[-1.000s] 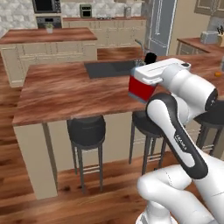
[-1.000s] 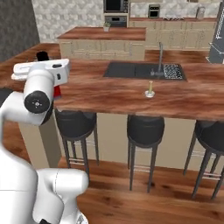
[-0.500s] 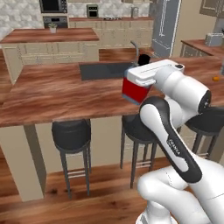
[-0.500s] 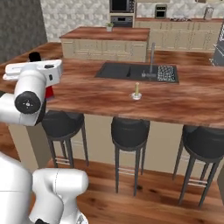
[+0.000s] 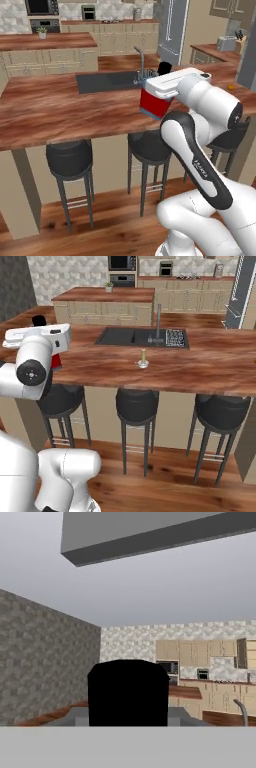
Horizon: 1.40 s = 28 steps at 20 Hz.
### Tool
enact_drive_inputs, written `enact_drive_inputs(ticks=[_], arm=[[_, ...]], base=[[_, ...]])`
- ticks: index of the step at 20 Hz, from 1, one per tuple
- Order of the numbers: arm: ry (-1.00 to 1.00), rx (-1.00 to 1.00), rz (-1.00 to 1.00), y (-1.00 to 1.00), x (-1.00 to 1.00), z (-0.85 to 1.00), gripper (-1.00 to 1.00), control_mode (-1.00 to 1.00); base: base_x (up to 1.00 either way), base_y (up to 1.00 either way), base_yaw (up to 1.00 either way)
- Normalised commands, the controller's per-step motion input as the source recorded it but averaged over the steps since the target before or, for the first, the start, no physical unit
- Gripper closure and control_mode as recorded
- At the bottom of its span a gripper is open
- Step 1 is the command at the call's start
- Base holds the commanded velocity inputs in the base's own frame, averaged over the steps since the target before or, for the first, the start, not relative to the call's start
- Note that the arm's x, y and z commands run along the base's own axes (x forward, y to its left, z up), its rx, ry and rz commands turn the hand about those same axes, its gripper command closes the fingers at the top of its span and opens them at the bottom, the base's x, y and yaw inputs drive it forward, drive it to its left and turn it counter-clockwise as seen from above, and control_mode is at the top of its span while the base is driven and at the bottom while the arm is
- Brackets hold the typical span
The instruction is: Open the cabinet directly in front. Then move the liquor and the mug to the dining counter with the candle on it.
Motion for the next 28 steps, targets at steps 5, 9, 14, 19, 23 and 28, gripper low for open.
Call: enact_drive_inputs(ticks=[5,9,14,19,23,28], arm=[[0.00,0.00,0.00,0.00,0.00,0.00,1.00,1.00],[0.00,0.00,0.00,0.00,0.00,0.00,1.00,1.00],[0.00,0.00,0.00,0.00,0.00,0.00,1.00,1.00],[0.00,0.00,0.00,0.00,0.00,0.00,1.00,1.00],[0.00,0.00,0.00,0.00,0.00,0.00,1.00,1.00],[0.00,0.00,0.00,0.00,0.00,0.00,1.00,1.00]], base=[[0.21,0.01,0.00],[0.88,0.26,-0.01],[0.73,0.44,-0.02],[0.59,0.12,-0.03],[0.70,0.06,-0.04],[0.62,0.30,-0.09]])
